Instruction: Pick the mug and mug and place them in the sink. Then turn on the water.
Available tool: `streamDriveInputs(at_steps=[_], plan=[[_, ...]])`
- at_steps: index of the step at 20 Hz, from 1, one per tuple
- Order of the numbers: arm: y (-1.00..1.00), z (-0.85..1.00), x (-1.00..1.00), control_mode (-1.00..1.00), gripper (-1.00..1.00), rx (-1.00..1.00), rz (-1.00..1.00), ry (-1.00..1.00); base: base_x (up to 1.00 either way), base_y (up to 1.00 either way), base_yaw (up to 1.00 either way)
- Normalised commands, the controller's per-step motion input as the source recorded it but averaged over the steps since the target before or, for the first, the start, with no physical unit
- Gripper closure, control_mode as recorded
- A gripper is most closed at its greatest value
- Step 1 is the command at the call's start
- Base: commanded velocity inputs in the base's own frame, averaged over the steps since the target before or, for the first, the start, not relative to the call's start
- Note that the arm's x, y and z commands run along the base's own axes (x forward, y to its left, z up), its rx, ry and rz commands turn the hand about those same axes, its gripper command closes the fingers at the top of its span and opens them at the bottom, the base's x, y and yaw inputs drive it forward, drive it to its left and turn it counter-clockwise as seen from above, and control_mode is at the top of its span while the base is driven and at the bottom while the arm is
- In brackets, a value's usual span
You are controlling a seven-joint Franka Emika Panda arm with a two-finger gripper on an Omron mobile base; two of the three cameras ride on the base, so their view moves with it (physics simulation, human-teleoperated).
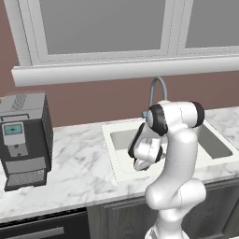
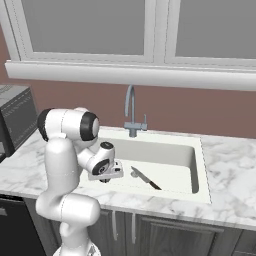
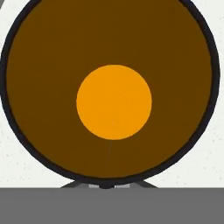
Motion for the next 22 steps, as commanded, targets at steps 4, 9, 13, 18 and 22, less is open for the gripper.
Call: streamDriveInputs(at_steps=[4,9,13,18,22], plan=[[0.0,-0.01,0.06,-1.0,1.0,0.0,0.0,0.0,0.0,0.0,0.0],[0.0,0.0,0.01,-1.0,-1.0,0.0,0.0,0.0,0.0,0.0,0.0],[0.0,0.0,0.0,-1.0,-1.0,0.0,0.0,0.0,0.0,0.0,0.0],[0.0,0.02,0.0,-1.0,-1.0,0.0,0.0,0.0,0.0,0.0,0.0],[0.0,0.18,0.01,-1.0,-1.0,0.0,0.0,0.0,0.0,0.0,0.0]])
